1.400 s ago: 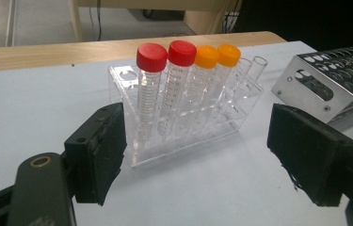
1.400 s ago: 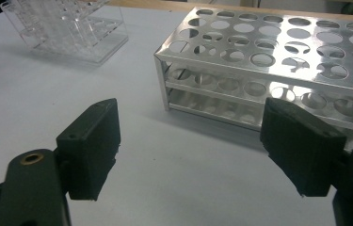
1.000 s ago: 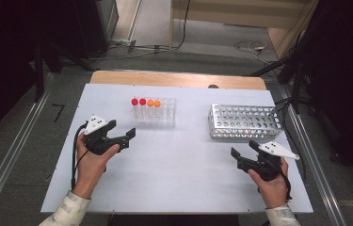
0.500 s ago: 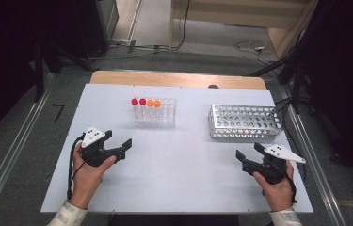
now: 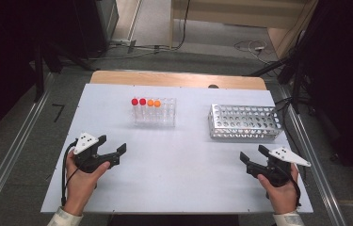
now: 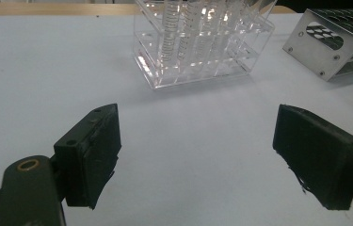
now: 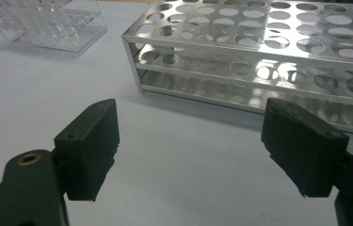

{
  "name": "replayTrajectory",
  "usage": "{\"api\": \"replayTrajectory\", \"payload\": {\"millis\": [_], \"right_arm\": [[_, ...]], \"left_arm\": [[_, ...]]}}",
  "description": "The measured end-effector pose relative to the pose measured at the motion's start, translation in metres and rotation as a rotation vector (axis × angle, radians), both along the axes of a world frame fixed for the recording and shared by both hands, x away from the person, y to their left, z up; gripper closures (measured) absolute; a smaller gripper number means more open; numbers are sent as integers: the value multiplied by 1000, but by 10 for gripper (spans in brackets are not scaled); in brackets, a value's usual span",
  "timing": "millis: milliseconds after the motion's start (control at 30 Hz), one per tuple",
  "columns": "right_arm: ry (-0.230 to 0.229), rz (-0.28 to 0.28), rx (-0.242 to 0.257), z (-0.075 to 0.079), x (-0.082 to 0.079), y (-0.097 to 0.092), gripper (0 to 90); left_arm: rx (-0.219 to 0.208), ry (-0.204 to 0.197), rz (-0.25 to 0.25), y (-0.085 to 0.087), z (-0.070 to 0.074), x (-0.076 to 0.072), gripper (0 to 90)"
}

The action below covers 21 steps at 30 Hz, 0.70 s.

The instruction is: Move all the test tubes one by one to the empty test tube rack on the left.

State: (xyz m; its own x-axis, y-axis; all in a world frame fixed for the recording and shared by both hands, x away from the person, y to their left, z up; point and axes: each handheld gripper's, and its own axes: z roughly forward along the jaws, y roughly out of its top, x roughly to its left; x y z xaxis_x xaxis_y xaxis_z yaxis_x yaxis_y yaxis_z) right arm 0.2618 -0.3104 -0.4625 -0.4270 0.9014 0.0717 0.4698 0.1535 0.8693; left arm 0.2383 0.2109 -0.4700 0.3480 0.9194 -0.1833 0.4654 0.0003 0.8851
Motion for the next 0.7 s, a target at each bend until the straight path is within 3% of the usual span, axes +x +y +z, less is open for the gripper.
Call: {"api": "replayTrajectory", "payload": {"millis": [400, 533, 700], "right_arm": [[3, -22, 1, -1, -6, -12, 182], [5, -44, -11, -3, -7, -19, 180], [6, -74, -13, -4, -10, -30, 180]], "left_arm": [[23, 5, 26, 12, -5, -14, 159], [47, 6, 45, 17, -8, -17, 159], [43, 18, 65, 25, -11, -20, 156]]}}
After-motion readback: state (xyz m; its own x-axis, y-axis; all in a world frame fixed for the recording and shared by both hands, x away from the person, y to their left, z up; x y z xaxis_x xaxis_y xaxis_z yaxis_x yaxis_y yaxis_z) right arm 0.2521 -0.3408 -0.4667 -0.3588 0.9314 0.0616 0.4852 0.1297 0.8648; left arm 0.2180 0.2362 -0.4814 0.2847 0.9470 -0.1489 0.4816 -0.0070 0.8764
